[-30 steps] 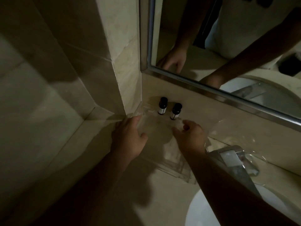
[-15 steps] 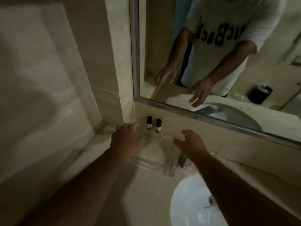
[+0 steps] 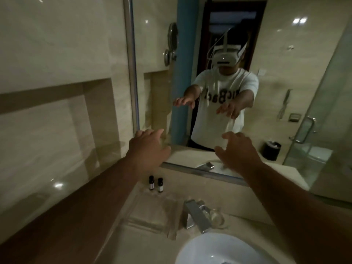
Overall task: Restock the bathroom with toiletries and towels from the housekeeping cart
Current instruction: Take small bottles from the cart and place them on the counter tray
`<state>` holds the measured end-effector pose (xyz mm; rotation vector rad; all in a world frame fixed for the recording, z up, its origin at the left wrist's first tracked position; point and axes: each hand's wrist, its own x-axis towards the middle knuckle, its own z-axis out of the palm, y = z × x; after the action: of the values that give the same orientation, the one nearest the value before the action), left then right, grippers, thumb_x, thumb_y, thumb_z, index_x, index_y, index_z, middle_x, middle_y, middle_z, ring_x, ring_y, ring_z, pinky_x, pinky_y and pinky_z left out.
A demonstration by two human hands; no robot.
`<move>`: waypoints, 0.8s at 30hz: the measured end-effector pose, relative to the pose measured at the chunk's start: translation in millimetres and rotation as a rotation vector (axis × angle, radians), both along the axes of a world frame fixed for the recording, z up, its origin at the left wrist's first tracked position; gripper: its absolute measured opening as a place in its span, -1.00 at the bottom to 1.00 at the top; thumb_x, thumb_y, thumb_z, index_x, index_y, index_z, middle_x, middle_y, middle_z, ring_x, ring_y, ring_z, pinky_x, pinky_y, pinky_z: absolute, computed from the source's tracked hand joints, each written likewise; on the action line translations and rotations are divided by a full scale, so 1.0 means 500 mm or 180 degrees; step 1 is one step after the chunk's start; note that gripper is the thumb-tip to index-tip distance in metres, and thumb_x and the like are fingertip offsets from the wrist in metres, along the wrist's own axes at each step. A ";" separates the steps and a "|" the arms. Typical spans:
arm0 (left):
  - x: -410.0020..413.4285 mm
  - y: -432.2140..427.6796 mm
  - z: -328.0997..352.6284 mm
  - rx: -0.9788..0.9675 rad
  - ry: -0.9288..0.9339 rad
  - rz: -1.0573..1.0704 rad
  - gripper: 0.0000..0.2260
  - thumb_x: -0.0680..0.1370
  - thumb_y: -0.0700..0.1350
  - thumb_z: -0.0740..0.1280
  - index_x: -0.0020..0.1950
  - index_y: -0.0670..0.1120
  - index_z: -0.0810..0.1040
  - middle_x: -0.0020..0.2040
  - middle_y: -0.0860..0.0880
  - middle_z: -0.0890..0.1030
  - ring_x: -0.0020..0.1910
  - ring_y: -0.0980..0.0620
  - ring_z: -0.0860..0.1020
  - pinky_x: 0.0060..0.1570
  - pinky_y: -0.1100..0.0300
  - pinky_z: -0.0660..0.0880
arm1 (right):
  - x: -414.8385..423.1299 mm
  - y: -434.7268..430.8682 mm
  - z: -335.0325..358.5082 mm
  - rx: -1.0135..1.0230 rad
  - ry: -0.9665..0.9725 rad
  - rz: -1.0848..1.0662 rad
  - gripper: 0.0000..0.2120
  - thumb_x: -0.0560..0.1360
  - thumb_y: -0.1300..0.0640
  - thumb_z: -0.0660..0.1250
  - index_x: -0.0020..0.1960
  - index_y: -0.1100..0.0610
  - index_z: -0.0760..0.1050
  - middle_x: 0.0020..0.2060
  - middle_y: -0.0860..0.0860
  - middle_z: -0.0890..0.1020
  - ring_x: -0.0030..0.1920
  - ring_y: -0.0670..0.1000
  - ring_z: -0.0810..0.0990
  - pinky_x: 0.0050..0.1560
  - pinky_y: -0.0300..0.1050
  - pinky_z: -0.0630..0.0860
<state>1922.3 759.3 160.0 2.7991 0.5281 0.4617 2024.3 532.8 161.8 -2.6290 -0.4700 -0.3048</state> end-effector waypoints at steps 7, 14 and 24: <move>0.008 -0.108 0.085 -0.0105 -0.0431 -0.0347 -0.40 0.62 0.23 0.15 0.61 0.10 0.11 0.58 0.02 0.22 0.54 -0.10 0.12 0.47 -0.03 0.18 | -0.018 -0.120 0.059 0.0451 -0.0652 -0.0437 -0.51 0.58 -0.14 0.23 0.42 0.10 0.41 0.32 0.18 0.49 0.30 0.20 0.43 0.27 0.09 0.40; 0.066 -0.203 0.120 0.0146 -0.0634 -0.0964 -0.41 0.62 0.22 0.15 0.61 0.07 0.13 0.57 0.04 0.24 0.52 -0.05 0.15 0.48 0.01 0.15 | -0.039 -0.268 0.088 0.0217 -0.0836 -0.1116 -0.52 0.59 -0.16 0.19 0.38 0.09 0.46 0.32 0.20 0.50 0.31 0.24 0.43 0.29 0.11 0.38; 0.155 -0.327 0.088 0.0095 -0.0567 -0.1907 -0.42 0.61 0.20 0.13 0.60 0.04 0.16 0.55 0.02 0.29 0.47 -0.08 0.23 0.44 0.01 0.20 | -0.138 -0.390 0.133 -0.0662 -0.0822 -0.1702 -0.48 0.60 -0.26 0.05 0.42 0.02 0.36 0.36 0.10 0.43 0.33 0.15 0.39 0.25 0.05 0.39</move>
<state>1999.6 596.0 203.8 2.7185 -0.3534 0.5694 1955.4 337.7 228.3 -2.8962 0.1470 -0.8077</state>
